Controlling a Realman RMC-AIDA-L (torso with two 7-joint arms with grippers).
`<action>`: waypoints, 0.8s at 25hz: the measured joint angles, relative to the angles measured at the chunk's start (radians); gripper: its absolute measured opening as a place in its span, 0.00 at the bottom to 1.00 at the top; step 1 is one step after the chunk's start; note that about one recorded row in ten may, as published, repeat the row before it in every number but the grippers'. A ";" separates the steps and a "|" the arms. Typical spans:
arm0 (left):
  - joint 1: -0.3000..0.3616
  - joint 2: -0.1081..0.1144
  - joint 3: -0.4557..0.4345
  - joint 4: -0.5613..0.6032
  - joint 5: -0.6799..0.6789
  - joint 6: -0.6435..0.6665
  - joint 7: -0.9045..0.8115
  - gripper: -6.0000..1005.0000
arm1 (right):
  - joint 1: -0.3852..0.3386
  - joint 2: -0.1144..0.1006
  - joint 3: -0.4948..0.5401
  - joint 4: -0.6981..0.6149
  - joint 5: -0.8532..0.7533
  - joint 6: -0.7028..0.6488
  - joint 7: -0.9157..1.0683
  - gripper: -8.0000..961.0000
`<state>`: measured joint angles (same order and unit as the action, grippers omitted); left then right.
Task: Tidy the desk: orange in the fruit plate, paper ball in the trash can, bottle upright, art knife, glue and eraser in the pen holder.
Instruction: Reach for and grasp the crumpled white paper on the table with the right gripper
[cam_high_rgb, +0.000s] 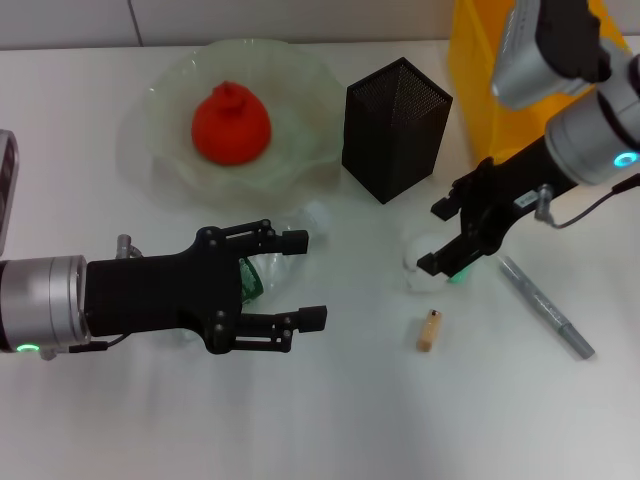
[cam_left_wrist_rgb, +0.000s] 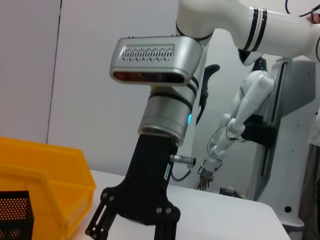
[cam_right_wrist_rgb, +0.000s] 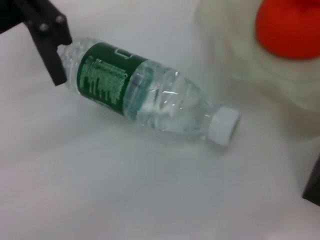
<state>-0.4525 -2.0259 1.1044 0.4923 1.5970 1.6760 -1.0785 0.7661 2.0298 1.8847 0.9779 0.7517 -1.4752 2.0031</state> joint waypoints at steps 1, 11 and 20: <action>0.000 0.000 0.000 0.000 0.000 0.000 0.000 0.84 | -0.003 0.004 -0.001 -0.006 0.000 0.011 -0.005 0.78; 0.002 -0.005 0.000 0.000 0.000 0.004 -0.001 0.84 | -0.030 0.019 -0.052 -0.053 -0.005 0.122 -0.024 0.77; 0.001 -0.007 0.000 0.000 -0.001 0.008 0.002 0.84 | -0.033 0.030 -0.054 -0.076 -0.006 0.148 -0.038 0.77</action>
<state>-0.4516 -2.0327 1.1044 0.4924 1.5965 1.6839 -1.0769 0.7333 2.0599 1.8308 0.9014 0.7456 -1.3273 1.9647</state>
